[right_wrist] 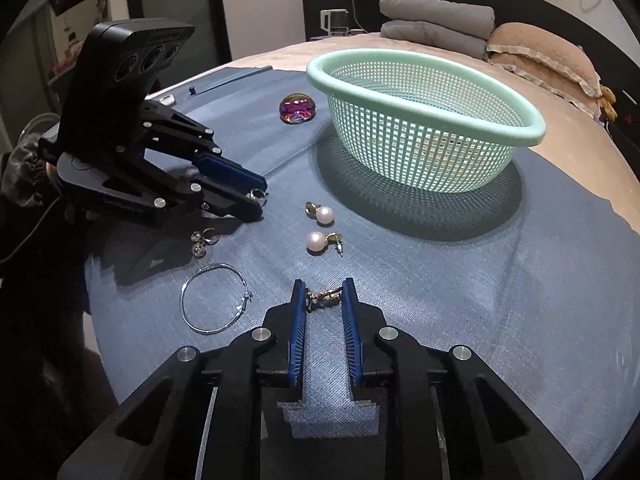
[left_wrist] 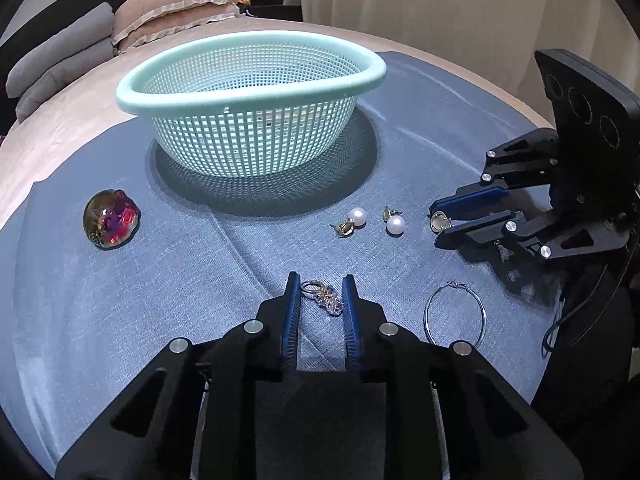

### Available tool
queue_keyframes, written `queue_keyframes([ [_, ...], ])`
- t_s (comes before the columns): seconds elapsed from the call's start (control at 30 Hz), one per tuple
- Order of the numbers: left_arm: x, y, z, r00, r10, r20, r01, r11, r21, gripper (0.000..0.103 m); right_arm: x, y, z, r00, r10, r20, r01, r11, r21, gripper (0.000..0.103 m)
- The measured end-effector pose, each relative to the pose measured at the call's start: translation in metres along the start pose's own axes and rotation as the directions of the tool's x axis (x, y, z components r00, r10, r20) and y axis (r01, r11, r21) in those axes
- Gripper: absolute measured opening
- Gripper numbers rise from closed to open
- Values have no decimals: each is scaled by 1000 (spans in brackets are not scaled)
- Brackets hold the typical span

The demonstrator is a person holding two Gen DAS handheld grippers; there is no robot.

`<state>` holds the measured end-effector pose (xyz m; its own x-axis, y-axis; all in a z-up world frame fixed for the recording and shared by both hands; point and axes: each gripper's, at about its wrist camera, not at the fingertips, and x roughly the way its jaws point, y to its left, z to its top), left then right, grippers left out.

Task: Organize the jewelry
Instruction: 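Carry the dangling earring into the green basket and open the left tool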

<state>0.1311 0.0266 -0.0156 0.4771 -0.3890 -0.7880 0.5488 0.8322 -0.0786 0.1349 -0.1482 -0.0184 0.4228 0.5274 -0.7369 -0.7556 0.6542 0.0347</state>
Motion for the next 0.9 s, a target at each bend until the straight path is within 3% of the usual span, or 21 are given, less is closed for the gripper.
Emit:
queue_keyframes([
  [0.1, -4, -1, 2, 999, 35, 3, -34, 997, -65, 21, -9, 5, 4, 999, -41, 28, 41, 999, 12, 16],
  [0.37, -37, -10, 16, 988, 143, 49, -136, 982, -131, 21, -50, 6, 29, 983, -120, 136, 104, 988, 118, 15],
  [0.57, -77, -4, 55, 972, 187, 143, -164, 973, -163, 21, -80, -5, 65, 962, -169, 216, 131, 975, 177, 15],
  [0.7, -90, -2, 86, 948, 258, 186, -229, 959, -164, 21, -93, -17, 87, 948, -199, 249, 152, 969, 195, 15],
  [0.9, -89, 8, 122, 941, 266, 208, -238, 960, -149, 21, -97, -38, 122, 932, -243, 268, 195, 962, 192, 15],
])
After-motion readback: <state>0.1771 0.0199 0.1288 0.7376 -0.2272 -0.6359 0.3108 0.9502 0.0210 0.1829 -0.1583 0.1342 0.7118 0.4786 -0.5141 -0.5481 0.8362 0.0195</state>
